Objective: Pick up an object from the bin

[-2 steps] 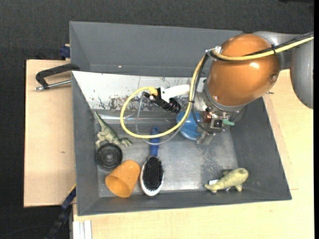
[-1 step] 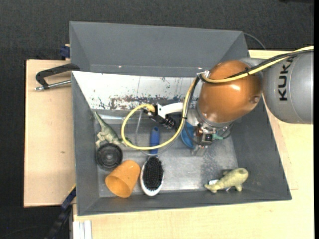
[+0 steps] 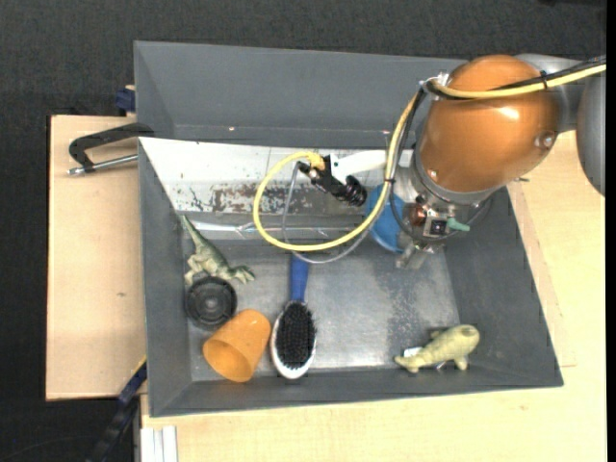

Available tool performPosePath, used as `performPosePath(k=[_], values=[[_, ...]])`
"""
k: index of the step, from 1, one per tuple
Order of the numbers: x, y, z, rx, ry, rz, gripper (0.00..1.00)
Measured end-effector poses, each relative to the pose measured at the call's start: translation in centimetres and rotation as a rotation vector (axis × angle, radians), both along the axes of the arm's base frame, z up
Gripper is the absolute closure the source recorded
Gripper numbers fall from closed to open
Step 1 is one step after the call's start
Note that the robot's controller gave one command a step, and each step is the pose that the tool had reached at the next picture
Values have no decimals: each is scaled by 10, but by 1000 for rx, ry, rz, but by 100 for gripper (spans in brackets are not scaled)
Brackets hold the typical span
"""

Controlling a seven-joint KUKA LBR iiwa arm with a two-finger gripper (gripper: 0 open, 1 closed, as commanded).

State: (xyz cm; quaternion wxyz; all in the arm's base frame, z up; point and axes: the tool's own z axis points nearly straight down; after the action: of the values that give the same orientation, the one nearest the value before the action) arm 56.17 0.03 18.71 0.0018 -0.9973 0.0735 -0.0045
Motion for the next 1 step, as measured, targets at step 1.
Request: performPosePath(k=[1], values=[[5,40,108,2,-2,23,100]])
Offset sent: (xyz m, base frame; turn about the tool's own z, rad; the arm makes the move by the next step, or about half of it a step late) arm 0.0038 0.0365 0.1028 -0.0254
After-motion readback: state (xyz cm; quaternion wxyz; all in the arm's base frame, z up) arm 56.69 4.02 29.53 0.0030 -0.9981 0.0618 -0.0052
